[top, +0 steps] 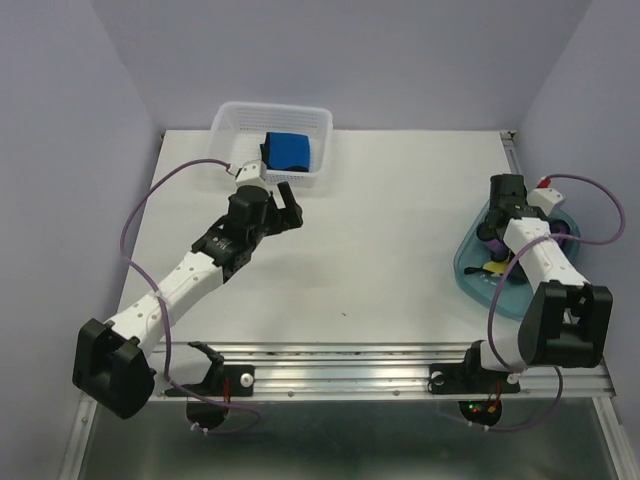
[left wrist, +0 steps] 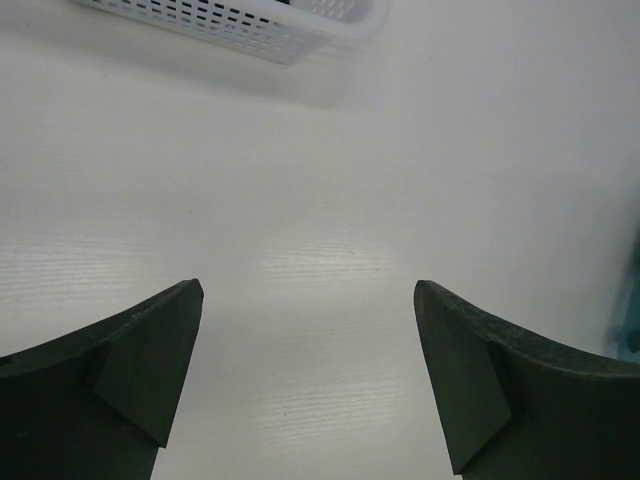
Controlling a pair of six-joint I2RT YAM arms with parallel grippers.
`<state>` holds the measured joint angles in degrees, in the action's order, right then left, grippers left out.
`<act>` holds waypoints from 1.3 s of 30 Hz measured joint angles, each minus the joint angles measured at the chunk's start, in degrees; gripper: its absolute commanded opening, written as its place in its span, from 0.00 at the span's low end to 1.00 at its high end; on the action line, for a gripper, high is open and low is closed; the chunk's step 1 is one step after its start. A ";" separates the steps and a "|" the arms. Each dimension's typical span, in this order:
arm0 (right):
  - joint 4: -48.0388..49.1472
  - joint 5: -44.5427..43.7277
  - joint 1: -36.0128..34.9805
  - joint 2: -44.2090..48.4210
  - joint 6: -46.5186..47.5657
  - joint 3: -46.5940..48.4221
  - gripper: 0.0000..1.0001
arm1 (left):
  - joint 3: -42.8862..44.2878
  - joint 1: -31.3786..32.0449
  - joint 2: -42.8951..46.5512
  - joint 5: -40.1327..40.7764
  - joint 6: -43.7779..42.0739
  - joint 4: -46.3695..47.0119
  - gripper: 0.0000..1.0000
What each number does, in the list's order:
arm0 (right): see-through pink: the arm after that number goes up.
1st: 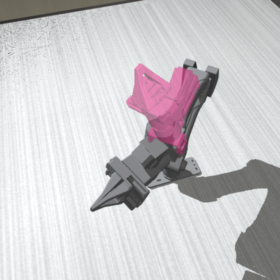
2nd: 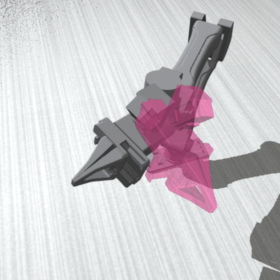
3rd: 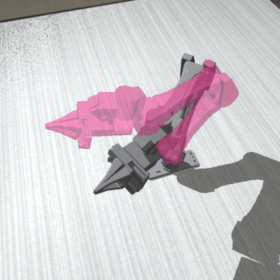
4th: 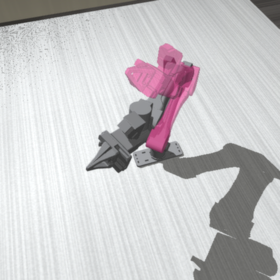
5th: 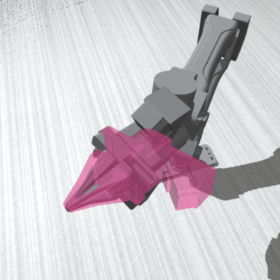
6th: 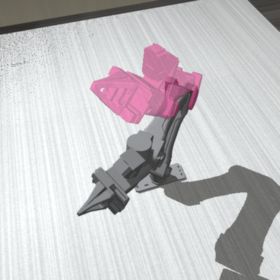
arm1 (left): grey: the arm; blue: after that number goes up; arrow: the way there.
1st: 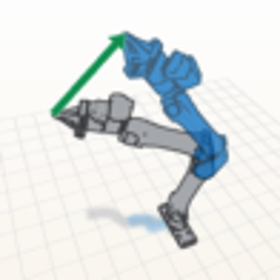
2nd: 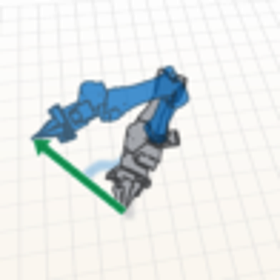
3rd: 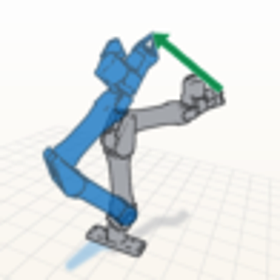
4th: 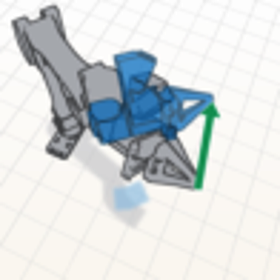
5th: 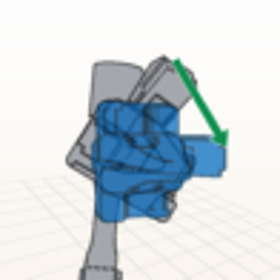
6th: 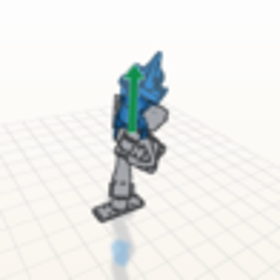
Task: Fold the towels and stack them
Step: Grab crumpled towel
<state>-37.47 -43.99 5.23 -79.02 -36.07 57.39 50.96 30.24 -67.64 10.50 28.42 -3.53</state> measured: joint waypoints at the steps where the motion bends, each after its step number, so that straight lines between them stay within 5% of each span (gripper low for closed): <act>1: 0.79 0.52 0.63 -0.48 0.39 0.00 1.00 | 0.00 0.35 0.52 0.57 0.42 -0.31 0.99; 12: 9.88 8.52 5.20 -8.94 6.21 0.57 0.98 | 0.00 2.38 1.70 4.17 2.36 -3.96 0.99; 24: 12.24 4.76 5.25 -16.11 8.04 6.93 0.93 | 0.02 3.19 1.20 6.62 2.58 -6.01 0.99; 26: 12.46 3.78 5.25 -16.76 8.28 7.69 0.88 | 0.02 3.21 0.61 6.75 2.56 -6.32 0.99; 30: 13.60 2.80 5.25 -17.44 9.09 8.17 0.51 | 0.04 3.32 -0.46 7.37 2.56 -7.06 0.99; 31: 13.84 2.75 5.27 -17.44 9.38 8.20 0.35 | 0.04 3.43 -0.68 7.61 2.56 -7.30 0.99; 34: 14.29 2.84 5.29 -17.42 10.19 8.41 0.19 | 0.07 3.56 -0.94 8.09 2.58 -8.04 0.99; 39: 13.94 4.17 5.31 -14.88 10.71 8.46 0.18 | 0.07 3.58 -0.87 8.90 2.71 -8.57 0.99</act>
<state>-23.53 -39.81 10.55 -93.91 -25.36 65.84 51.03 33.82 -68.51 19.40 31.14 -12.10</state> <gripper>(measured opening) 0.187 0.986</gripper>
